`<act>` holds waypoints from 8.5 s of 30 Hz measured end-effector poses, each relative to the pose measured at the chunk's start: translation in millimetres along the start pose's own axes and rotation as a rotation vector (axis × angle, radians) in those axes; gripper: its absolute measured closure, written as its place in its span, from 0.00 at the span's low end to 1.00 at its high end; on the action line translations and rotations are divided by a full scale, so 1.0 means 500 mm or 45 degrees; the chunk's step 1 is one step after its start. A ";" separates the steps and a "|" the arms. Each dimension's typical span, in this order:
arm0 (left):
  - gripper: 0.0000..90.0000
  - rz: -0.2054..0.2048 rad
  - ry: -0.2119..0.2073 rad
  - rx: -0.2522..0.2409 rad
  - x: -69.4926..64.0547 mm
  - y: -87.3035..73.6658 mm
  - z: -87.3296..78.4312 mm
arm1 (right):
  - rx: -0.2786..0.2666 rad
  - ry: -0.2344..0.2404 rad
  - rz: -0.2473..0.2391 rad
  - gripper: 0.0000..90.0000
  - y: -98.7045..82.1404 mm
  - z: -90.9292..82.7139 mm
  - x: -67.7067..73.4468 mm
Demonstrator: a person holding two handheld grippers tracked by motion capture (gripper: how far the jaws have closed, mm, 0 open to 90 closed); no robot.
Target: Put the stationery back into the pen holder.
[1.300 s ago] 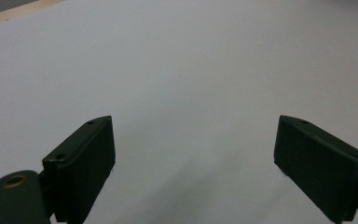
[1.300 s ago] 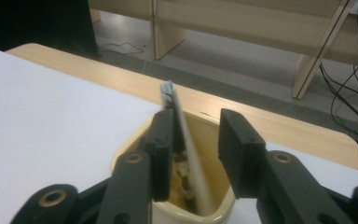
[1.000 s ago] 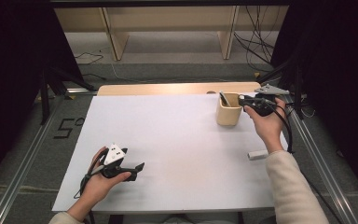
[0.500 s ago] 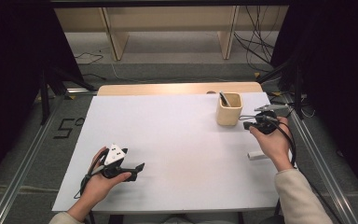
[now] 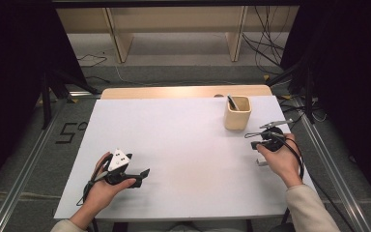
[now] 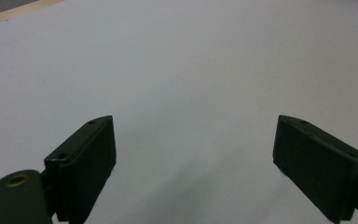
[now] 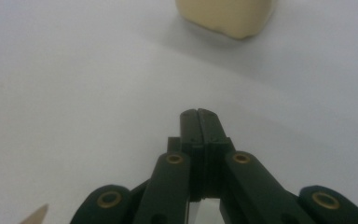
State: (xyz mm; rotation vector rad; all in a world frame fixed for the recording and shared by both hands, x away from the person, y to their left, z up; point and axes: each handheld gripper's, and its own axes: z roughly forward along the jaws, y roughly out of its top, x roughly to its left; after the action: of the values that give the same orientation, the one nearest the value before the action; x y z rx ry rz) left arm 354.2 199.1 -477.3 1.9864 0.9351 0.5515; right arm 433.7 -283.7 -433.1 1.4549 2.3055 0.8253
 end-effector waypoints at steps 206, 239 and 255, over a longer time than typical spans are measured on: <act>0.15 -0.004 0.005 0.001 0.000 -0.001 -0.001 | 0.307 -0.020 0.109 1.00 -0.092 -0.017 0.007; 0.15 -0.005 0.006 0.000 0.000 -0.001 -0.001 | 0.269 -0.038 0.115 1.00 -0.110 -0.043 0.009; 0.15 -0.003 0.007 0.000 0.000 -0.001 -0.001 | 0.293 -0.032 0.137 1.00 -0.128 -0.050 0.000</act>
State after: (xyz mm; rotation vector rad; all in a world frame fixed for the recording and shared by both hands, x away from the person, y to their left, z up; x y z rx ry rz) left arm 353.6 199.6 -477.2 1.9843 0.9411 0.5559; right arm 374.0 -312.1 -452.0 1.6871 2.3848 0.5794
